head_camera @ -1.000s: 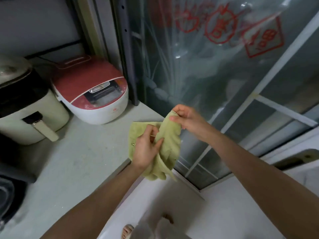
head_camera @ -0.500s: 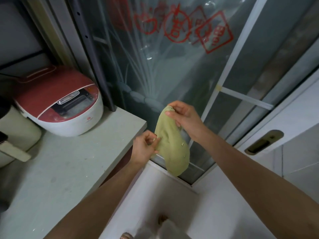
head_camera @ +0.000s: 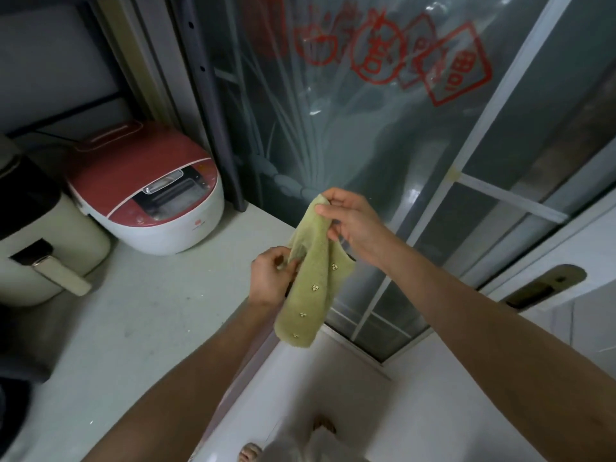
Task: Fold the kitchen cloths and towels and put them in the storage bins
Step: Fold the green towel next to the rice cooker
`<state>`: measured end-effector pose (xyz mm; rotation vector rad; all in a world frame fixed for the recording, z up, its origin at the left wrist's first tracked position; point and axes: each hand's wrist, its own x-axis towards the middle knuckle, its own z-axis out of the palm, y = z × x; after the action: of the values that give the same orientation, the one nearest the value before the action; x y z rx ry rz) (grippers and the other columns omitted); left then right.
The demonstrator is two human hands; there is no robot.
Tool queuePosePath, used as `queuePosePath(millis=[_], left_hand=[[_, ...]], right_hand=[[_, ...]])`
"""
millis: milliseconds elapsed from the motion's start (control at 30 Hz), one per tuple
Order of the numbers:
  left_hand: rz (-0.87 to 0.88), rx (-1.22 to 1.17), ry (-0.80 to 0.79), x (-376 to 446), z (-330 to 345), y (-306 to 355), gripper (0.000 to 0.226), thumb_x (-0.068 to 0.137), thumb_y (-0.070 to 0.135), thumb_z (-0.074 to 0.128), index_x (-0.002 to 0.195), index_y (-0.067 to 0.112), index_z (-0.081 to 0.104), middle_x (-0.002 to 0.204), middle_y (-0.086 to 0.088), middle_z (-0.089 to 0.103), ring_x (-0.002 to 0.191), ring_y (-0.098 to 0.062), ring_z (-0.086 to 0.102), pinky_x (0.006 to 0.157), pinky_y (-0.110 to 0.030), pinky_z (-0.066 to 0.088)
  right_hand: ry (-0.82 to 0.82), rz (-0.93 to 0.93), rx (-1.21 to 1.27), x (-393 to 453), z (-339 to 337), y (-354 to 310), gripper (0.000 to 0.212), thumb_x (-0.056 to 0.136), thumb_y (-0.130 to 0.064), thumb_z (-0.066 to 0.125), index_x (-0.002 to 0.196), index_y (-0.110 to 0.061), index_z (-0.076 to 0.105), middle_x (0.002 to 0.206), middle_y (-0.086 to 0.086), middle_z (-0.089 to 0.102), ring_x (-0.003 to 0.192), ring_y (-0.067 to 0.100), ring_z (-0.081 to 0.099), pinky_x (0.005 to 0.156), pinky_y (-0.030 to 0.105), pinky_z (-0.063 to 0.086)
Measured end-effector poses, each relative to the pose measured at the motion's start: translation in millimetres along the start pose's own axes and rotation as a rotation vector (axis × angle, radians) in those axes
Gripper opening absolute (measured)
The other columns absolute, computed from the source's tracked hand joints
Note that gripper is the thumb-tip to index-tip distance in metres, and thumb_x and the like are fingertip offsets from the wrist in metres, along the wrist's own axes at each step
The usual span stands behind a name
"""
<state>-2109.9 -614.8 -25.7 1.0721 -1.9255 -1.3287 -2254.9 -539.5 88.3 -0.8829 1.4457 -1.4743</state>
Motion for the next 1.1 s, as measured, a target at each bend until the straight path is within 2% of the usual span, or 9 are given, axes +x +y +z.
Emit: queuePosePath(millis=[200, 300, 400, 500, 600, 700, 833, 1000, 1100], left_hand=[[-0.148, 0.089, -0.062, -3, -29, -19, 0.015, 0.087, 0.024, 0.063, 0.073, 0.020, 0.059, 0.080, -0.011, 0.068, 0.067, -0.021, 0.059, 0.064, -0.038, 0.051], [-0.197, 0.037, 0.010, -11, -47, -30, 0.020, 0.094, 0.024, 0.055, 0.077, 0.014, 0.053, 0.075, -0.005, 0.062, 0.069, -0.018, 0.056, 0.071, -0.039, 0.051], [-0.170, 0.016, 0.055, -18, -73, -35, 0.018, 0.097, 0.025, 0.050, 0.081, 0.019, 0.052, 0.071, -0.002, 0.055, 0.069, -0.018, 0.051, 0.071, -0.044, 0.053], [-0.097, 0.044, 0.022, -29, -99, -31, 0.004, 0.097, 0.024, 0.052, 0.095, 0.021, 0.052, 0.064, -0.009, 0.048, 0.060, -0.020, 0.046, 0.054, -0.041, 0.052], [-0.030, 0.183, -0.033, -45, -115, -29, 0.017, 0.092, 0.027, 0.060, 0.103, 0.023, 0.047, 0.058, -0.006, 0.045, 0.052, -0.017, 0.043, 0.051, -0.036, 0.049], [-0.020, 0.347, -0.111, -67, -125, -38, 0.029, 0.089, 0.025, 0.065, 0.102, 0.021, 0.039, 0.067, -0.001, 0.052, 0.052, -0.015, 0.046, 0.055, -0.026, 0.046], [0.055, 0.569, -0.114, -101, -134, -57, 0.026, 0.087, 0.023, 0.066, 0.093, 0.021, 0.041, 0.074, 0.012, 0.047, 0.061, -0.005, 0.041, 0.060, -0.011, 0.033], [-0.012, 0.625, -0.109, -148, -135, -71, 0.023, 0.082, 0.025, 0.072, 0.077, 0.011, 0.055, 0.073, 0.003, 0.052, 0.066, -0.012, 0.044, 0.063, -0.020, 0.036], [-0.111, 0.661, -0.126, -166, -136, -72, 0.037, 0.080, 0.022, 0.072, 0.061, 0.019, 0.040, 0.059, 0.007, 0.035, 0.056, -0.010, 0.029, 0.055, -0.020, 0.028]], right_hand=[[-0.007, 0.046, 0.059, 17, 16, 10, 0.014, 0.088, 0.001, 0.055, 0.083, -0.010, 0.060, 0.071, 0.002, 0.056, 0.061, 0.012, 0.053, 0.044, 0.019, 0.043], [0.047, 0.022, 0.010, 26, 30, 18, 0.021, 0.090, 0.006, 0.050, 0.090, -0.012, 0.062, 0.087, 0.004, 0.059, 0.073, 0.012, 0.055, 0.052, 0.022, 0.053], [0.051, -0.057, -0.324, 37, 35, 32, 0.025, 0.092, 0.007, 0.044, 0.096, -0.010, 0.063, 0.084, 0.006, 0.052, 0.072, 0.016, 0.058, 0.060, 0.021, 0.056], [-0.014, -0.248, -0.772, 47, 34, 46, 0.026, 0.086, 0.008, 0.045, 0.095, -0.008, 0.064, 0.087, -0.002, 0.054, 0.077, 0.016, 0.060, 0.066, 0.019, 0.048], [-0.189, -0.332, -1.108, 60, 34, 62, 0.031, 0.080, 0.007, 0.050, 0.103, -0.009, 0.063, 0.100, -0.001, 0.050, 0.090, 0.016, 0.053, 0.081, 0.029, 0.046], [-0.399, -0.284, -1.194, 68, 46, 76, 0.021, 0.079, -0.011, 0.066, 0.099, -0.018, 0.066, 0.097, -0.007, 0.043, 0.100, 0.015, 0.049, 0.089, 0.033, 0.045], [-0.572, -0.274, -1.156, 73, 72, 84, 0.017, 0.082, -0.034, 0.070, 0.085, -0.017, 0.069, 0.087, -0.005, 0.049, 0.087, 0.017, 0.053, 0.076, 0.031, 0.042], [-0.750, -0.341, -1.365, 62, 99, 84, 0.018, 0.087, -0.038, 0.061, 0.086, -0.021, 0.069, 0.085, -0.006, 0.057, 0.085, 0.019, 0.055, 0.069, 0.031, 0.042], [-0.808, -0.401, -1.441, 52, 108, 81, 0.014, 0.087, -0.032, 0.061, 0.087, -0.019, 0.068, 0.086, -0.006, 0.054, 0.086, 0.020, 0.054, 0.068, 0.031, 0.040]])
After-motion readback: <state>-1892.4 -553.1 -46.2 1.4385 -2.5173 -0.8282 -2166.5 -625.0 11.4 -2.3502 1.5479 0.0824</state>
